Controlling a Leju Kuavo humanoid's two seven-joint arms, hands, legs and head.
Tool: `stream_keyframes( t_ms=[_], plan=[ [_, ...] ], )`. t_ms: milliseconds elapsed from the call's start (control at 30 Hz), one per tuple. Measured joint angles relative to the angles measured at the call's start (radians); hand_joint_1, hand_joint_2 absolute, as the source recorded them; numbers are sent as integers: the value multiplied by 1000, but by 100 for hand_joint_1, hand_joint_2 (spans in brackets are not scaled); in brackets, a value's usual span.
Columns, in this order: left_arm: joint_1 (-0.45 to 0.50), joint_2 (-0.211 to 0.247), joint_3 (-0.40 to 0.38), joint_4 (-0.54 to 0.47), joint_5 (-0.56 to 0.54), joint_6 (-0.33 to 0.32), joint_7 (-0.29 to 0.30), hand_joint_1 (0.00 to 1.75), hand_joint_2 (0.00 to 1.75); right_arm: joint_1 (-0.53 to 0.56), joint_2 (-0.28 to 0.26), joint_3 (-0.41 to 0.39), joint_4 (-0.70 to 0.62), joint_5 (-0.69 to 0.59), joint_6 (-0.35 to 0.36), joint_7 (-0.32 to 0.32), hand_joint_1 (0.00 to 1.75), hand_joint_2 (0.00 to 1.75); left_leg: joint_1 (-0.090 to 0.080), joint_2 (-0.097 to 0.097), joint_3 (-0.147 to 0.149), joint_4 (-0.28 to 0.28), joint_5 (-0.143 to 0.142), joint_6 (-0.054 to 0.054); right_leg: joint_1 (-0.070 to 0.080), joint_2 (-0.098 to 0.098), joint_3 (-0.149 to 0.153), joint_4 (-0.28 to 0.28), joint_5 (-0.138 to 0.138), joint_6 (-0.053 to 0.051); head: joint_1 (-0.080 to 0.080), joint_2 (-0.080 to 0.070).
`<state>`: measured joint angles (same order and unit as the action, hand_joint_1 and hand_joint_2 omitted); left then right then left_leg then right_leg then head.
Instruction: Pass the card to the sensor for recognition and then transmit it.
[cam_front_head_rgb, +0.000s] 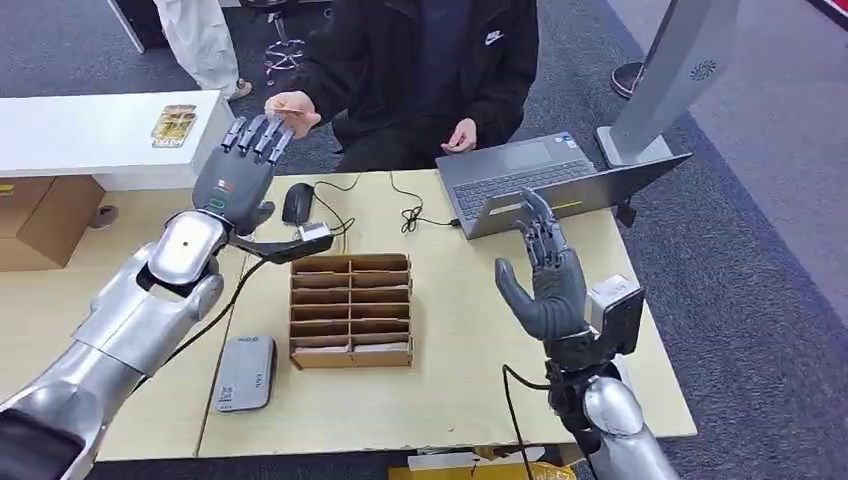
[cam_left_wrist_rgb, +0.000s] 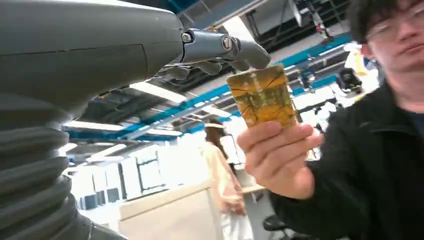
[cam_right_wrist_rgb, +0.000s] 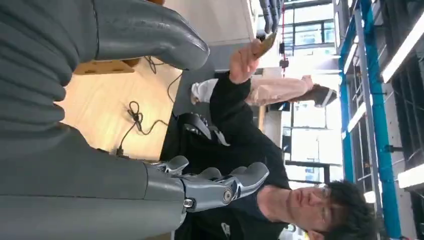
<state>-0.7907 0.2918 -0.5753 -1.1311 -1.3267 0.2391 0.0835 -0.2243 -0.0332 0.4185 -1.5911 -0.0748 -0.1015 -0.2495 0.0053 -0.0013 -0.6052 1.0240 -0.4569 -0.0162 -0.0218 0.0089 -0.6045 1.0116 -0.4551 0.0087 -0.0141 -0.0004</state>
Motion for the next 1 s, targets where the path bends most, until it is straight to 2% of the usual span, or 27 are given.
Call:
stream_keyframes(
  t_ms=[100, 233, 333, 467, 567, 867, 1000],
  plan=[
    [1, 0, -15, -38, 48, -35, -26, 0, 175, 11, 0, -14, -1, 6, 4, -6, 0, 175, 0, 0, 0, 0, 0, 0, 0, 0, 0, 0, 0, 0, 0, 0],
    [12, 0, -26, -86, 110, -43, -51, 0, 175, 18, 0, -26, -4, 8, 13, -8, 0, 175, 0, 0, 0, 0, 0, 0, 0, 0, 0, 0, 0, 0, 0, 0],
    [28, -4, -29, -120, 132, -60, -42, 0, 175, 20, 0, -32, -8, 9, 16, -8, 0, 175, 0, 0, 0, 0, 0, 0, 0, 0, 0, 0, 0, 0, -1, 0],
    [40, -8, -35, -152, 138, -130, -19, 0, 175, 28, 0, -41, -10, 21, 16, -8, 0, 175, 0, 0, 0, 0, 0, 0, 0, 0, 0, 0, 0, 0, 0, 0],
    [45, -8, -45, -173, 145, -157, -9, 0, 175, 36, 0, -48, -15, 26, 18, -8, 0, 175, 0, 0, 0, 0, 0, 0, 0, 0, 0, 0, 0, 0, 0, 0],
    [117, 9, -52, -281, 185, -179, 10, 0, 175, 43, 2, -69, -20, 42, 21, 4, 0, 175, 0, 0, 0, 0, 0, 0, 0, 0, 0, 0, 0, 0, 0, 0],
    [165, 27, -53, -341, 207, -168, 8, 0, 175, 45, 3, -77, -23, 43, 22, -2, 0, 175, 0, 0, 0, 0, 0, 0, 0, 0, 0, 0, 0, 0, 0, 0]
  ],
)
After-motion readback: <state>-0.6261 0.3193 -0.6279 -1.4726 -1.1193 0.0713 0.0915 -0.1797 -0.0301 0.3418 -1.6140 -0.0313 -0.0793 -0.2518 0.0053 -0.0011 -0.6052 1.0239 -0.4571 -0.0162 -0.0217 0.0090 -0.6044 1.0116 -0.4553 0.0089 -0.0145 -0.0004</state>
